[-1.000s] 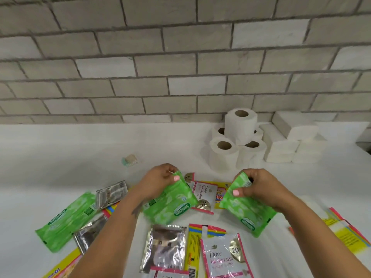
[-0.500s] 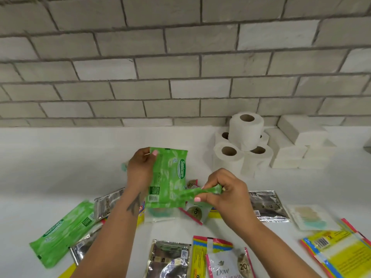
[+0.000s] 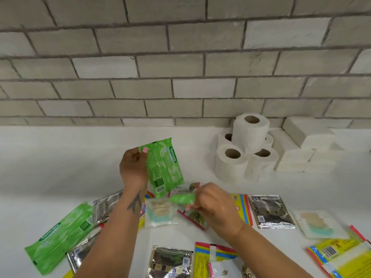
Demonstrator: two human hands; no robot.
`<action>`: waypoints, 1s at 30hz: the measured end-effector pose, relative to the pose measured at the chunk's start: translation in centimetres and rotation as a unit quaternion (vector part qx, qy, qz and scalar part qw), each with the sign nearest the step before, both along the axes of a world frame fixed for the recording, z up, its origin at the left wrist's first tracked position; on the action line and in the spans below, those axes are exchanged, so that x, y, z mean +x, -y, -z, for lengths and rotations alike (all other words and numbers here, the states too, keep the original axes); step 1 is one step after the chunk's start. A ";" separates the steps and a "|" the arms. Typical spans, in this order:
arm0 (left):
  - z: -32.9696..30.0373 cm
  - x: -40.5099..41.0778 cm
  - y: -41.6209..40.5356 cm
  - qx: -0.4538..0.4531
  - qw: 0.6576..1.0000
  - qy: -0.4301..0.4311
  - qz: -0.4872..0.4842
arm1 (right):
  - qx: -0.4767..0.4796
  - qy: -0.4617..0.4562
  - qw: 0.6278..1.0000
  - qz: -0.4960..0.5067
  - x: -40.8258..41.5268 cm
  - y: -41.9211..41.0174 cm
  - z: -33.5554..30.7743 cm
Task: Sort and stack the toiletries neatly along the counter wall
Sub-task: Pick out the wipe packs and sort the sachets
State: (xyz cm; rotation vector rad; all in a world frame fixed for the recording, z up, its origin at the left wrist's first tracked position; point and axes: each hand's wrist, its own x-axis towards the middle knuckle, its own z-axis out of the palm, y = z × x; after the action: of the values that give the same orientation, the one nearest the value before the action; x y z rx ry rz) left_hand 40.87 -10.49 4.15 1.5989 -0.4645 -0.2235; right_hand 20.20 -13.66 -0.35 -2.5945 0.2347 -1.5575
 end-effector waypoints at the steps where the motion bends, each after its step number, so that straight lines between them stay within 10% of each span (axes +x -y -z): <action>1: 0.1 0.1 0.1 0.001 1.000 0.000 -0.003 | -0.017 -0.022 1.000 -0.007 -0.2 -0.4 1.1; 10: 0.4 -0.5 0.4 -0.003 0.998 -0.042 0.051 | -0.046 -0.205 0.977 -0.045 -2.0 -2.3 6.9; 14: 1.0 -1.0 0.7 -0.001 0.989 -0.091 0.113 | 0.214 -0.110 0.971 0.005 -2.2 -2.3 5.6; 18: 0.3 -2.7 0.8 0.015 0.972 -0.131 0.196 | 0.479 0.085 0.867 0.107 -1.8 -1.5 1.6; 22: 0.2 -5.0 1.1 0.014 0.954 -0.168 0.248 | 0.674 0.069 0.735 -0.010 -1.7 0.0 0.0; 26: 0.7 -5.5 1.5 0.023 0.931 -0.200 0.303 | 0.695 0.118 0.709 -0.020 -2.5 0.6 -0.1; 30: 1.8 -4.2 1.8 0.174 0.912 0.079 0.363 | 0.668 0.196 0.717 0.029 -4.1 1.5 -0.3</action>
State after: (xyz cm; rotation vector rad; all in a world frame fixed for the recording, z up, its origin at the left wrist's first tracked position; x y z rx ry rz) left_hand 36.67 -12.29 2.37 1.7332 -1.1979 -0.7788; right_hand 16.06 -15.11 -0.07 -1.0952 0.9525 -1.1215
